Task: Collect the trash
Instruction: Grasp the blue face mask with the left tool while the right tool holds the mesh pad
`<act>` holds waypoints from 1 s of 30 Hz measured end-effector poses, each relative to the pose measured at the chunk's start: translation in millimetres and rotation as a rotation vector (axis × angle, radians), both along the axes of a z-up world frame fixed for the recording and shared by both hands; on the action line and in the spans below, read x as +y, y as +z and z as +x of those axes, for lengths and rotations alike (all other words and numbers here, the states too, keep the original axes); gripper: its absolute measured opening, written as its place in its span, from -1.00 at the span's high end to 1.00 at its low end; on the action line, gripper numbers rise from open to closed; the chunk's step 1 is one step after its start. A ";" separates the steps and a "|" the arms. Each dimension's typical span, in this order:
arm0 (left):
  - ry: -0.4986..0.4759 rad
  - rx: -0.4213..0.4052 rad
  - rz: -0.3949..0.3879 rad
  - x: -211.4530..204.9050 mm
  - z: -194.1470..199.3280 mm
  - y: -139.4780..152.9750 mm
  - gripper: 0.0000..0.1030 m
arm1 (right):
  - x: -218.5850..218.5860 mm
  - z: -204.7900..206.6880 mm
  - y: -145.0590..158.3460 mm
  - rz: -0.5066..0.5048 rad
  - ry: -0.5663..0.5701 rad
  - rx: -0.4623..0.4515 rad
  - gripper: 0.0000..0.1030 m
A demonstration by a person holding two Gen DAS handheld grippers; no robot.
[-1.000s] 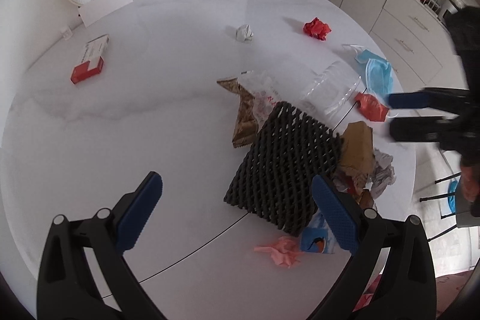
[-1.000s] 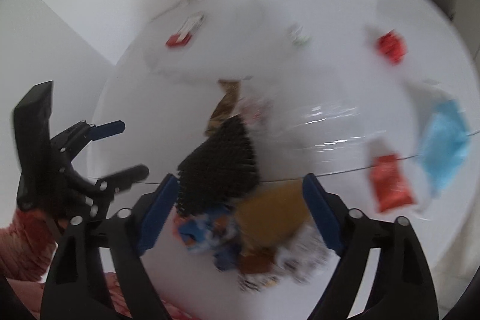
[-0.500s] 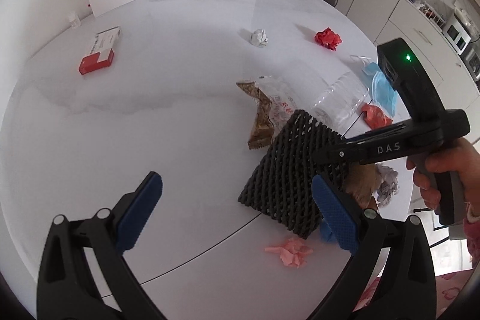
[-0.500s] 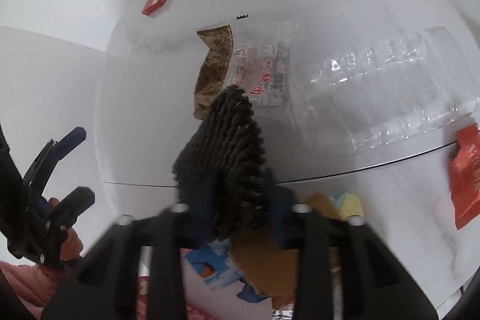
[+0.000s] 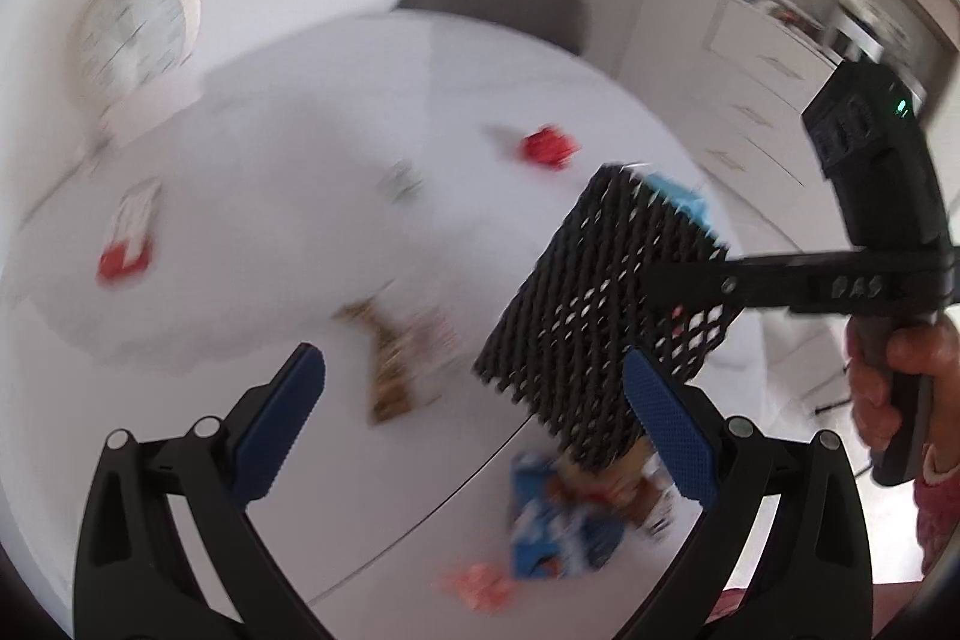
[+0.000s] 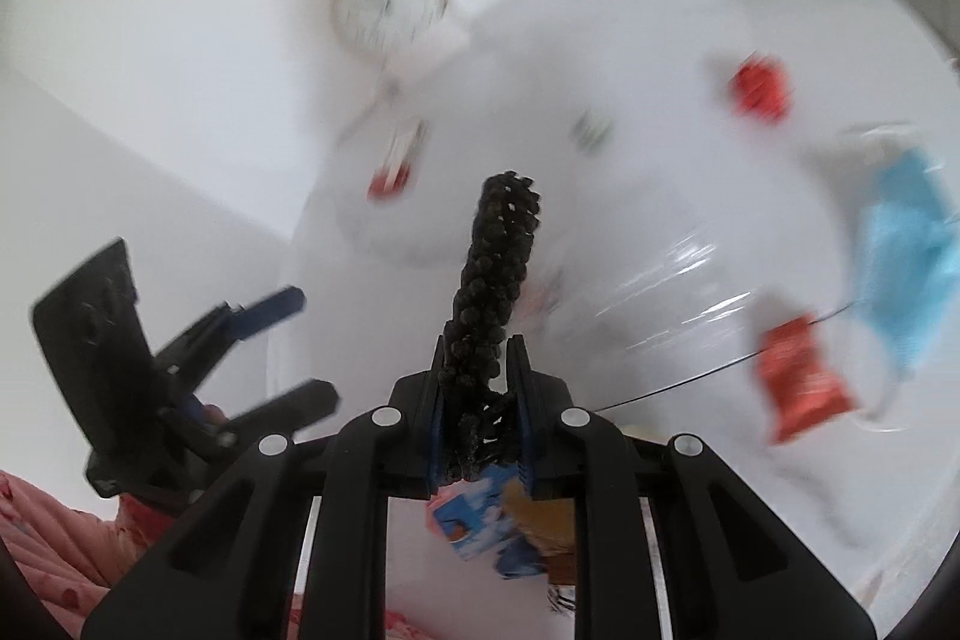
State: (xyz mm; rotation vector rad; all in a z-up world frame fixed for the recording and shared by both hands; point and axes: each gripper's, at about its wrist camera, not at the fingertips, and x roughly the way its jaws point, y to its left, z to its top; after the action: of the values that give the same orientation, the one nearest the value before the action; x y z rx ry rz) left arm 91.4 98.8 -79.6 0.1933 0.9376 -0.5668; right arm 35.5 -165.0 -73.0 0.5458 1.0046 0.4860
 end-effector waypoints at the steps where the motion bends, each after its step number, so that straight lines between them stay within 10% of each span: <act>1: -0.050 -0.029 0.009 -18.4 1.3 3.9 -0.85 | -24.0 -12.2 9.2 -0.012 -0.038 -0.018 0.64; 11: -0.776 -0.173 0.074 -198.6 29.4 -14.5 -0.85 | -151.8 -109.7 19.0 -0.126 -0.391 0.022 0.64; 19: -1.014 -0.076 0.129 -306.5 71.3 -80.5 -0.80 | -183.4 -178.0 -6.9 -0.100 -0.651 0.100 0.64; 30: -1.148 -0.033 0.294 -313.8 65.9 -143.0 0.59 | -200.2 -219.8 -33.9 -0.041 -0.771 0.178 0.62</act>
State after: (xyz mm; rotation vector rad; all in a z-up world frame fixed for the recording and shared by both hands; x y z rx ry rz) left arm 157.3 -214.9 -222.6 1.0372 0.8116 -1.4643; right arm -184.3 -365.1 -106.9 0.8924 0.8866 -0.2728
